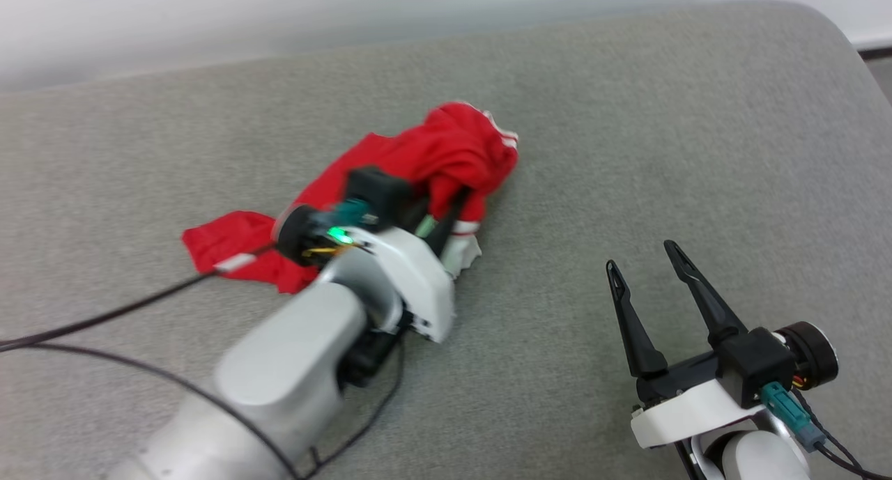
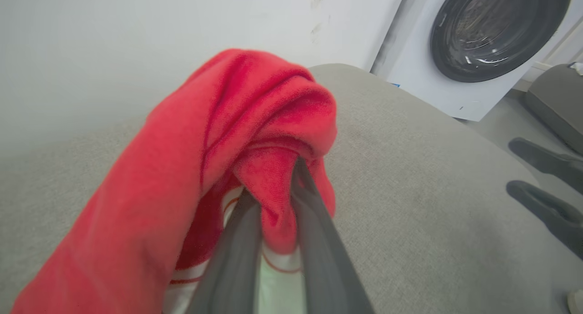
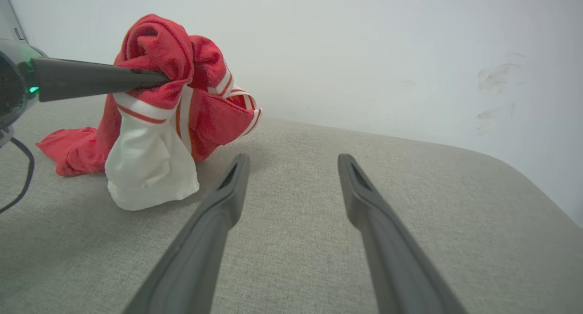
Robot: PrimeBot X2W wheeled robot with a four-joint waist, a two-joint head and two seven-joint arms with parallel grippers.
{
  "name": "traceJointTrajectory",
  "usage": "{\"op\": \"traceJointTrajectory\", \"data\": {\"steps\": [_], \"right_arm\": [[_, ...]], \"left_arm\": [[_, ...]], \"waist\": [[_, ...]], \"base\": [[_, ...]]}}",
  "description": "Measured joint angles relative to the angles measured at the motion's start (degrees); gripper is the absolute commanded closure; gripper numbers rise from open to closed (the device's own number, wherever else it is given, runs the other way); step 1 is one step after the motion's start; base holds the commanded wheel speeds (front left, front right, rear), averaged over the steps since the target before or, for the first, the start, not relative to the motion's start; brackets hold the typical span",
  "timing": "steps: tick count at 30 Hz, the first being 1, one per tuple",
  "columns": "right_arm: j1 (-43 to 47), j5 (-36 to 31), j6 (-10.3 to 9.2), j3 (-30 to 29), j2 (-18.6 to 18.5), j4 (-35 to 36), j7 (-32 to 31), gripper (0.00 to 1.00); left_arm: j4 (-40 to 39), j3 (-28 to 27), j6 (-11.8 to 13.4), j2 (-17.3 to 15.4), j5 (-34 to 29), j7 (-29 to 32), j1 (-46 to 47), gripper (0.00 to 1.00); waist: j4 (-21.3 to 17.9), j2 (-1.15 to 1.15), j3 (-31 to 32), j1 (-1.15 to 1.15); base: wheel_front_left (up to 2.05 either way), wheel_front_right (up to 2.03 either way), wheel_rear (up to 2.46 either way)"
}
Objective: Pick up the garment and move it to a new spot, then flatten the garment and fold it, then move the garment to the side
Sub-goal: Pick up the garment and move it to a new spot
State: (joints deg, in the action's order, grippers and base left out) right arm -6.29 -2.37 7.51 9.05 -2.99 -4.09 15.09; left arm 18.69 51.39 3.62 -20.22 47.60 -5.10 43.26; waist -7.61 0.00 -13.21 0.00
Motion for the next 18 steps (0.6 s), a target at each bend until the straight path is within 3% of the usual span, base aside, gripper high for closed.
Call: {"op": "traceJointTrajectory", "data": {"steps": [1, 3, 8, 14, 18], "right_arm": [[-0.09, 0.11, 0.00, -0.02, 0.00, 0.03, 0.00, 0.00], [-0.27, 0.44, 0.00, 0.05, 0.00, 0.11, 0.00, 0.00], [-0.63, 1.00, 0.00, -0.48, 0.00, 0.14, 0.00, 0.00], [-0.46, 0.78, 0.00, -0.99, 0.00, -0.32, 0.00, 0.00], [0.23, 0.04, 0.00, -1.71, 0.03, -0.65, 0.00, 0.00]], "left_arm": [[1.91, 0.90, 0.34, 1.58, -1.01, -0.43, 0.32, 0.00], [5.02, 3.36, 0.32, 4.05, -3.49, -1.05, 1.44, 0.00], [9.82, 5.77, -3.23, 9.01, -3.49, -3.08, 1.66, 0.00], [12.60, 3.44, -4.12, 8.57, -4.09, -8.51, 1.98, 0.00], [11.17, -0.97, -2.57, 6.45, -5.87, -9.76, 2.26, 0.00]], "waist": [[-0.50, 0.00, -0.50, 0.00], [-1.48, 0.00, -1.38, 0.00], [-3.00, 0.00, -2.98, 0.00], [-1.65, 0.00, -1.34, 0.00], [-0.18, 0.00, 1.05, 0.00]], "base": [[0.00, 0.00, 0.00], [0.00, 0.00, 0.00], [0.00, 0.00, 0.00], [0.00, 0.00, 0.00], [0.00, 0.00, 0.00]]}}
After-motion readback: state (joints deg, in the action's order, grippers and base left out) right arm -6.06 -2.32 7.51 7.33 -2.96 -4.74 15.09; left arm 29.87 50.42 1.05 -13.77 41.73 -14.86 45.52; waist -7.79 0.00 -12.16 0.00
